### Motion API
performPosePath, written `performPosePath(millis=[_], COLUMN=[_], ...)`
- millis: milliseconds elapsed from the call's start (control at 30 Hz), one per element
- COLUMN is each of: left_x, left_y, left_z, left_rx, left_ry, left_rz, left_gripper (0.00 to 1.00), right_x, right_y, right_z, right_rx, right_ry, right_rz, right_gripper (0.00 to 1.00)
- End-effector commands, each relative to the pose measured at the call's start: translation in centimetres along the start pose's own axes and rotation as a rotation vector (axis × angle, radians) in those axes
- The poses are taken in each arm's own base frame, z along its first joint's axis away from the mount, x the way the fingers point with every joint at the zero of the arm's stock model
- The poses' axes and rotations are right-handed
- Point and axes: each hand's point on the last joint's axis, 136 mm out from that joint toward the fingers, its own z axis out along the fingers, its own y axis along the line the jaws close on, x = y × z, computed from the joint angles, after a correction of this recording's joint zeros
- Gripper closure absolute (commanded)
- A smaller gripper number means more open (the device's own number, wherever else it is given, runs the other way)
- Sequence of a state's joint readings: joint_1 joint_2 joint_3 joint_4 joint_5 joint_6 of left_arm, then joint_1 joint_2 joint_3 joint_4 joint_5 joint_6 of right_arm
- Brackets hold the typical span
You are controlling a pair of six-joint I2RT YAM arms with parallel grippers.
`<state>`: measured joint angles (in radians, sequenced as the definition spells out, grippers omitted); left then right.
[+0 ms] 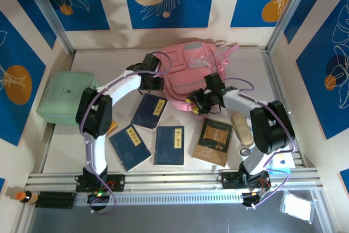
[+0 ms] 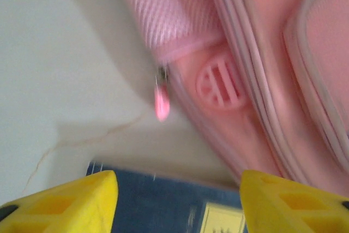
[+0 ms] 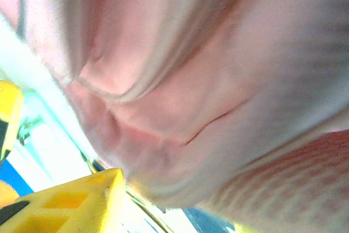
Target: Pack the student bag
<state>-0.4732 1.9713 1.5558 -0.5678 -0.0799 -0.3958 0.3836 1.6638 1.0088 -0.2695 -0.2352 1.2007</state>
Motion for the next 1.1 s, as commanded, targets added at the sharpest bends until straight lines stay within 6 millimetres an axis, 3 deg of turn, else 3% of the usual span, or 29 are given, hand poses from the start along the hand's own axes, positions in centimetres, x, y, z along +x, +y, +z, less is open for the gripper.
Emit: performPosePath(millis=[0,233,433,567,867,1067], left_x=[-0.4,2.4,4.2,6.0,9.6,9.1], left_y=[0.2,0.2,-4.8,-7.6,-13.6,-16.7], left_z=[-4.4,-7.5,-9.3,-9.5,-8.4,-8.5], left_rx=[0.034,0.128,0.419,0.471,0.548,0.586], left_ry=[-0.073,-0.118,-0.111,-0.082,-0.007,-0.035], left_rz=[-0.049,-0.088,-0.05,-0.011,0.013,0.085], left_gripper=[0.35,0.17,0.09,0.01,0.0,0.02], right_x=[1.2,1.4,1.7,2.3,1.4,1.0], right_y=[1.3,-4.9,-10.3,-12.1,-13.5,-13.2], right_z=[-1.6,-5.7,-7.9,-7.2,-4.2,-2.4], right_rx=[-0.001,0.247,0.392,0.4,0.394,0.401], right_ry=[0.025,-0.142,-0.208,-0.162,-0.104,-0.038], right_rz=[-0.185,-0.318,-0.265,-0.22,-0.154,-0.159], right_gripper=[0.43,0.31,0.28,0.26,0.25,0.27])
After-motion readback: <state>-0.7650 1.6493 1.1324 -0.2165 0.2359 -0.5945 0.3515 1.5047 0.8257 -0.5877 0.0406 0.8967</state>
